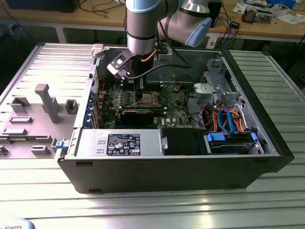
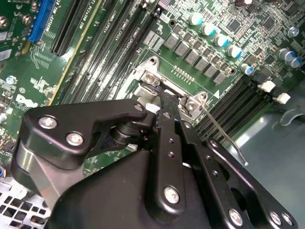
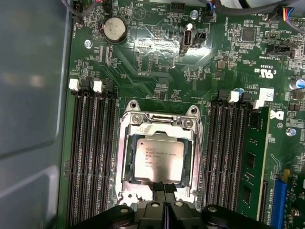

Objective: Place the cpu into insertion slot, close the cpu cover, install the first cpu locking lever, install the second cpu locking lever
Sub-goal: 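Close the cpu cover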

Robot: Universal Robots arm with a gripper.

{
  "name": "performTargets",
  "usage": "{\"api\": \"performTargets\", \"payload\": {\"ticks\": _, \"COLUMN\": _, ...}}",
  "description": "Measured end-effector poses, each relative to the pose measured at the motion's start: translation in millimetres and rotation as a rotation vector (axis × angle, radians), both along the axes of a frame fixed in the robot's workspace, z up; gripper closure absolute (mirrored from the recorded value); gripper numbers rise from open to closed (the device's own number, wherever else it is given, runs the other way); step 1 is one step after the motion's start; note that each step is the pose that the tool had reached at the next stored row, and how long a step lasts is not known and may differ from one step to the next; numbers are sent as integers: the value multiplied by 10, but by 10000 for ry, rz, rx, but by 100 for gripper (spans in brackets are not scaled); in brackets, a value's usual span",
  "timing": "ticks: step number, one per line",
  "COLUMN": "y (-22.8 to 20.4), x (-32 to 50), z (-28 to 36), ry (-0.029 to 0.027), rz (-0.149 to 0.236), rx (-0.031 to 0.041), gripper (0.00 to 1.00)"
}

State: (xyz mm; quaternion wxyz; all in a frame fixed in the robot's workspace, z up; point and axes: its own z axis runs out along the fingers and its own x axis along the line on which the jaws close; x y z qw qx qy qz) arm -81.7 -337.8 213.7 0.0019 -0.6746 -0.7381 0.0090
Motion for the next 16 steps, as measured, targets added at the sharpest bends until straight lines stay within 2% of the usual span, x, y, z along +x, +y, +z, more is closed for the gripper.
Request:
{"api": "performTargets", "payload": {"ticks": 3, "y": 0, "x": -1, "z": -49, "ry": 41, "rz": -2, "rx": 1, "gripper": 89}}
{"api": "performTargets", "payload": {"ticks": 7, "y": 1, "x": -1, "z": -67, "ry": 46, "rz": -1, "rx": 5, "gripper": 89}}
{"api": "performTargets", "payload": {"ticks": 8, "y": 0, "x": -2, "z": -82, "ry": 69, "rz": -2, "rx": 1, "gripper": 89}}
{"api": "performTargets", "payload": {"ticks": 13, "y": -1, "x": -2, "z": -111, "ry": 99, "rz": 0, "rx": 12, "gripper": 89}}
{"api": "performTargets", "payload": {"ticks": 16, "y": -1, "x": -2, "z": -116, "ry": 97, "rz": -1, "rx": 19, "gripper": 89}}
